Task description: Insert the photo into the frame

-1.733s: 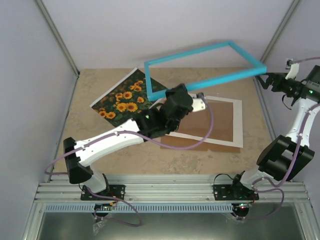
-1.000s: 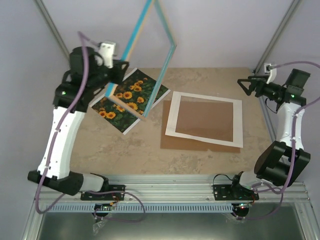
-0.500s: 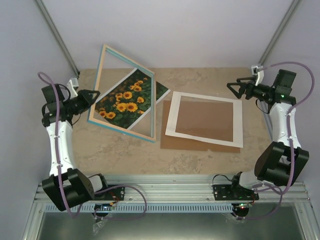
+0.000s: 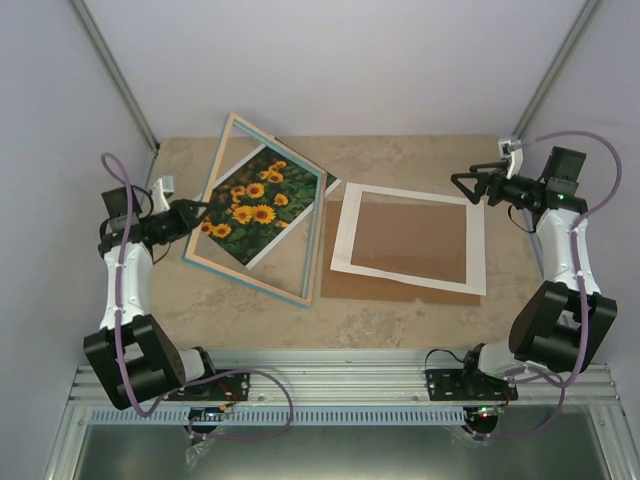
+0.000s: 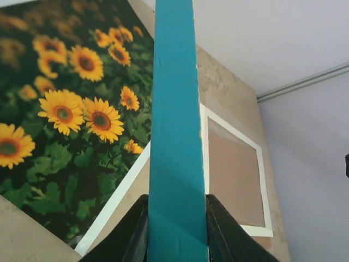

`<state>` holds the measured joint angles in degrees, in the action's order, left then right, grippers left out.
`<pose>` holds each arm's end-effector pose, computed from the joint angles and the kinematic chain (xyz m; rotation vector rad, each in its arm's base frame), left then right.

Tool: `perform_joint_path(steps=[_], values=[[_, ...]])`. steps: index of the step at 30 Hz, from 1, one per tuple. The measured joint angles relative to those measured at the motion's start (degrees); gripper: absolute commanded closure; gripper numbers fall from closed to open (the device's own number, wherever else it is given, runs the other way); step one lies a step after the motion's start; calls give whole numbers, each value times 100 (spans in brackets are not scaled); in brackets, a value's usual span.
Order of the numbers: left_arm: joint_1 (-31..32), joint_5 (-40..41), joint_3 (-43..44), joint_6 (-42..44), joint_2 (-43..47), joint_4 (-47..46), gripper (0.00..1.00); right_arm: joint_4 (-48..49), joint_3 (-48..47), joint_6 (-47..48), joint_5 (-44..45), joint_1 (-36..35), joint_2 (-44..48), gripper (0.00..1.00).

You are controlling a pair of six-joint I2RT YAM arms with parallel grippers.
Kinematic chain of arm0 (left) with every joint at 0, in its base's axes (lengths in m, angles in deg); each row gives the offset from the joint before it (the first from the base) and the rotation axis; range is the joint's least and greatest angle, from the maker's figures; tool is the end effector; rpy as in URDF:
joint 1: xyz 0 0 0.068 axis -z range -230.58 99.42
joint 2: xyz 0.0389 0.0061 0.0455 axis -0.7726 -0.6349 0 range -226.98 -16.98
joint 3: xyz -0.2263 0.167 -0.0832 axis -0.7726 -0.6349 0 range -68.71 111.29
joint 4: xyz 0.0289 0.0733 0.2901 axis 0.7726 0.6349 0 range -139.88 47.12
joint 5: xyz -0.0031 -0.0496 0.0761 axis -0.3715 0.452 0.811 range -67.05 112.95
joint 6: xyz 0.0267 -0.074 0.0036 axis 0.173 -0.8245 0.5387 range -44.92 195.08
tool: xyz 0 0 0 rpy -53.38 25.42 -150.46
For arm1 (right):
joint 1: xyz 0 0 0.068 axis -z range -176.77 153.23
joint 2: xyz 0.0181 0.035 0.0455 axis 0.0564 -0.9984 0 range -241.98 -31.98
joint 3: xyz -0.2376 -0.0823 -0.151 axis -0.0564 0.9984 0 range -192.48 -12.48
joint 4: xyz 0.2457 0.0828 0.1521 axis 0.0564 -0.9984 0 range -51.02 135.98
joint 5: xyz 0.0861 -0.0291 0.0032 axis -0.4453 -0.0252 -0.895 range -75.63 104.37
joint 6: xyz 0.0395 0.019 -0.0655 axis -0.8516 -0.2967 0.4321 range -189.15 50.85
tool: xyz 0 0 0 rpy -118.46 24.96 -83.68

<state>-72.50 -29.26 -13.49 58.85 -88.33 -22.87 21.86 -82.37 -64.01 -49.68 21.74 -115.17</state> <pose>0.3027 0.0643 0.2828 -0.2656 2.1380 -0.9860 0.3616 -0.0569 0.3260 -0.3556 1.9216 0.9540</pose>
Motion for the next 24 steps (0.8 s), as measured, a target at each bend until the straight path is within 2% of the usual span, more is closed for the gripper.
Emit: perform_joint_path(steps=[13, 21, 23, 24], values=[[-79, -212, -1187, -208, -155, -901, 100, 76, 87, -2, 2, 0, -33, 3], [413, 133, -1325, -356, -304, -1259, 100, 205, 238, -48, 26, 0, -72, 3], [444, 236, -1338, -341, -328, -1294, 93, 243, 264, -55, 33, 0, -72, 3], [448, 267, -1344, -328, -348, -1316, 83, 260, 282, -57, 37, 0, -72, 3]])
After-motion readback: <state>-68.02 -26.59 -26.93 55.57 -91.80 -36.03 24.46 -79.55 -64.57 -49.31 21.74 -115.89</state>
